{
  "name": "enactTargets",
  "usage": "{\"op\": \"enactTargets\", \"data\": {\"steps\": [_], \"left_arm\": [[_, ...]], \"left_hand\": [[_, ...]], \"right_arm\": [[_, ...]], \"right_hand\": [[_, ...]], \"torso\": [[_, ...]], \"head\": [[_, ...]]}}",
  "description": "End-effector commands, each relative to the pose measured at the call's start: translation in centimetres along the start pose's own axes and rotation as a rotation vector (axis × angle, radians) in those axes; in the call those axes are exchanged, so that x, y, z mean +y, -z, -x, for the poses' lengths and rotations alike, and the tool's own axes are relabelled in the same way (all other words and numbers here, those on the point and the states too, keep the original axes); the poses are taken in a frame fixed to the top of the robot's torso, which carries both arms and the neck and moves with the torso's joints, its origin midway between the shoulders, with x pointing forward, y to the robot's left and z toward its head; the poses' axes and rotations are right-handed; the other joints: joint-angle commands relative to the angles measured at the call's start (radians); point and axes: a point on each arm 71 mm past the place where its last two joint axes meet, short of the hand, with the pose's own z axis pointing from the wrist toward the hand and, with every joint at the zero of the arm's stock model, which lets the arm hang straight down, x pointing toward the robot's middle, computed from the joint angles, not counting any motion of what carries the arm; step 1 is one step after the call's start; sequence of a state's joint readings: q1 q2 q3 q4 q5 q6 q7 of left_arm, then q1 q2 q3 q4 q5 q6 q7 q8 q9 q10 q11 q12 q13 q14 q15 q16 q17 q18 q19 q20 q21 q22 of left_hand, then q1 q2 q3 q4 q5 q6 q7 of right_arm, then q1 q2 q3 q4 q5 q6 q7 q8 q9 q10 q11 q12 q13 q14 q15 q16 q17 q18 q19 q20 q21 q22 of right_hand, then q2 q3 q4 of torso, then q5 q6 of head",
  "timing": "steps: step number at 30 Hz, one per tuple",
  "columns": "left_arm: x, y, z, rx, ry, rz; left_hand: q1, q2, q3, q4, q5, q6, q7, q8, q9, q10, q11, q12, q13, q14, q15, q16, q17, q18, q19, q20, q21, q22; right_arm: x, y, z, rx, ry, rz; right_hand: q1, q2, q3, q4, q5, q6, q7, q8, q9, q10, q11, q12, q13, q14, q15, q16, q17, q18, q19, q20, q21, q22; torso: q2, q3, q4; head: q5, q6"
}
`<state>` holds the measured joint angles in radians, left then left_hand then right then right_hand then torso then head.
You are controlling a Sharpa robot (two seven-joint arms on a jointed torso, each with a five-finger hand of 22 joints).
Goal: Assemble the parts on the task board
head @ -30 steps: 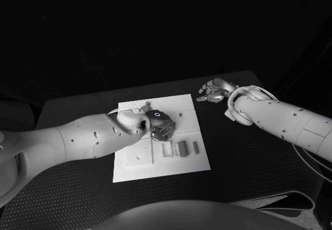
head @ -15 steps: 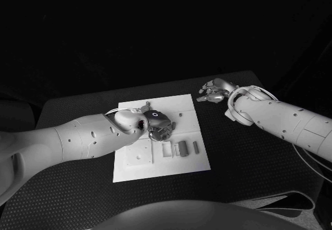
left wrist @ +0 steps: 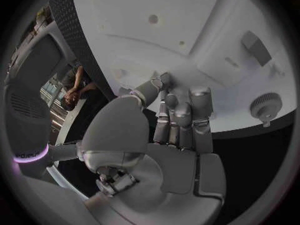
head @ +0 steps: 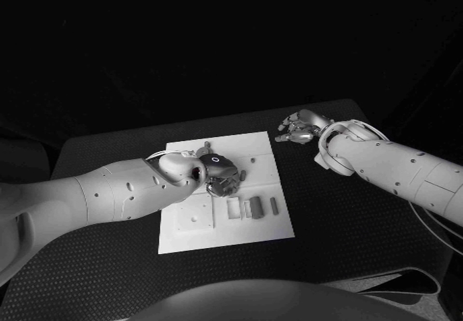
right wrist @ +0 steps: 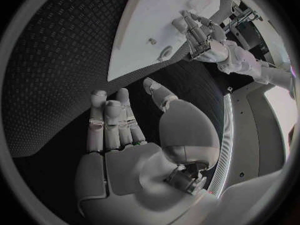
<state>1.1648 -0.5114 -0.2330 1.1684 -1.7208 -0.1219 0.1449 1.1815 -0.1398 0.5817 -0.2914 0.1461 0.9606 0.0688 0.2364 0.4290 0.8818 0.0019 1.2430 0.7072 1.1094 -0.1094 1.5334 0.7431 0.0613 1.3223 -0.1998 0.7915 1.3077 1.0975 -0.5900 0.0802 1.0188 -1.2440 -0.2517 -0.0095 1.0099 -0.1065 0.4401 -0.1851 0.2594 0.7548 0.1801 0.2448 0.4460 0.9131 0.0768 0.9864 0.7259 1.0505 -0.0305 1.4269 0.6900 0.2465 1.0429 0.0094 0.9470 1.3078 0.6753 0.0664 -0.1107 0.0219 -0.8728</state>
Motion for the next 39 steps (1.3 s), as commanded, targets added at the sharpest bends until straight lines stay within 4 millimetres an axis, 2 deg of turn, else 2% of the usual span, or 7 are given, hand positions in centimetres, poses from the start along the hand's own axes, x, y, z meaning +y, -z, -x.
{"op": "enactTargets", "data": {"steps": [1,8,12,24,26,30,39], "left_arm": [[1.85,0.61,-0.93,0.052,-0.021,0.112],[1.94,0.70,-0.96,0.051,-0.017,0.113],[2.04,0.69,-0.95,0.049,-0.017,0.115],[2.03,0.42,-0.77,0.034,-0.041,0.110],[2.11,0.41,-0.76,0.033,-0.046,0.111],[2.09,0.35,-0.74,0.033,-0.047,0.108],[1.87,0.07,-0.58,0.022,-0.050,0.101]], "left_hand": [[0.001,-0.015,-0.008,0.002,0.003,-0.045,0.035,-0.013,-0.008,0.001,-0.008,0.004,-0.001,0.001,-0.005,-0.004,0.002,0.095,0.001,-0.004,0.005,0.018],[0.008,-0.022,-0.009,0.002,0.019,-0.048,0.033,-0.011,-0.007,0.001,-0.010,0.005,-0.004,0.001,-0.007,-0.005,0.002,0.093,0.001,-0.006,0.004,0.017],[0.029,-0.010,0.003,0.001,0.029,-0.043,0.034,-0.006,-0.005,0.002,-0.010,0.006,-0.006,0.002,-0.007,-0.006,0.002,0.091,0.002,-0.009,0.004,0.016],[0.068,0.011,0.028,0.000,-0.013,-0.017,0.035,0.012,0.002,0.002,-0.009,0.010,-0.012,0.004,-0.007,-0.005,0.005,0.087,0.002,-0.011,0.006,0.018],[0.069,0.015,0.028,0.001,-0.040,-0.008,0.036,0.018,0.004,0.002,-0.008,0.011,-0.013,0.004,-0.006,-0.006,0.005,0.086,0.002,-0.011,0.006,0.018],[0.070,0.015,0.026,0.001,-0.066,-0.004,0.036,0.021,0.004,0.001,-0.008,0.012,-0.016,0.005,-0.005,-0.006,0.005,0.085,0.001,-0.011,0.007,0.018],[0.069,0.014,0.023,0.001,-0.085,0.004,0.038,0.026,0.005,0.003,-0.006,0.014,-0.017,0.006,-0.004,-0.006,0.006,0.086,0.003,-0.011,0.008,0.018]], "right_arm": [[0.09,-0.01,-0.13,0.013,0.007,0.009],[0.08,0.00,-0.13,0.012,0.007,0.009],[0.07,0.00,-0.12,0.012,0.007,0.009],[0.11,0.00,-0.14,0.013,0.007,0.009],[0.16,0.00,-0.17,0.013,0.006,0.011],[0.22,0.00,-0.18,0.014,0.006,0.012],[0.25,0.00,-0.19,0.014,0.006,0.013]], "right_hand": [[-0.004,0.001,-0.002,0.000,-0.001,0.000,0.009,0.004,-0.001,-0.007,0.000,0.003,0.000,-0.008,-0.002,-0.004,-0.001,0.015,0.000,-0.004,-0.006,0.016],[-0.004,0.001,-0.002,0.000,-0.001,0.000,0.009,0.004,-0.001,-0.007,0.000,0.003,0.000,-0.008,-0.002,-0.004,-0.001,0.015,0.000,-0.004,-0.006,0.016],[-0.004,0.001,-0.002,0.000,-0.001,0.000,0.009,0.004,-0.001,-0.007,0.000,0.003,0.000,-0.008,-0.002,-0.004,-0.001,0.015,0.000,-0.004,-0.006,0.016],[-0.004,0.001,-0.002,0.000,-0.001,0.000,0.009,0.004,-0.001,-0.007,0.000,0.003,0.000,-0.008,-0.002,-0.004,-0.001,0.015,0.000,-0.004,-0.006,0.016],[-0.004,0.001,-0.002,0.000,-0.001,0.000,0.009,0.004,-0.001,-0.007,0.000,0.003,0.000,-0.008,-0.002,-0.004,-0.001,0.015,0.000,-0.004,-0.006,0.016],[-0.004,0.001,-0.002,0.000,-0.001,0.000,0.009,0.004,-0.001,-0.007,0.000,0.003,0.000,-0.008,-0.002,-0.004,-0.001,0.015,0.000,-0.004,-0.006,0.016],[-0.004,0.001,-0.002,0.000,-0.001,0.000,0.009,0.004,-0.001,-0.007,0.000,0.003,0.000,-0.008,-0.002,-0.004,-0.001,0.015,0.000,-0.004,-0.006,0.016]], "torso": [[0.000,0.0007,-0.0005],[0.000,0.0009,-0.0008],[0.000,0.0012,-0.0007],[0.000,0.0009,-0.0008],[0.001,0.0009,-0.0008],[0.000,0.0016,-0.0009],[0.001,0.0012,-0.0008]], "head": [[0.001,0.000],[0.001,0.000],[0.001,0.000],[0.003,0.000],[0.003,0.000],[0.003,0.000],[0.003,0.000]]}}
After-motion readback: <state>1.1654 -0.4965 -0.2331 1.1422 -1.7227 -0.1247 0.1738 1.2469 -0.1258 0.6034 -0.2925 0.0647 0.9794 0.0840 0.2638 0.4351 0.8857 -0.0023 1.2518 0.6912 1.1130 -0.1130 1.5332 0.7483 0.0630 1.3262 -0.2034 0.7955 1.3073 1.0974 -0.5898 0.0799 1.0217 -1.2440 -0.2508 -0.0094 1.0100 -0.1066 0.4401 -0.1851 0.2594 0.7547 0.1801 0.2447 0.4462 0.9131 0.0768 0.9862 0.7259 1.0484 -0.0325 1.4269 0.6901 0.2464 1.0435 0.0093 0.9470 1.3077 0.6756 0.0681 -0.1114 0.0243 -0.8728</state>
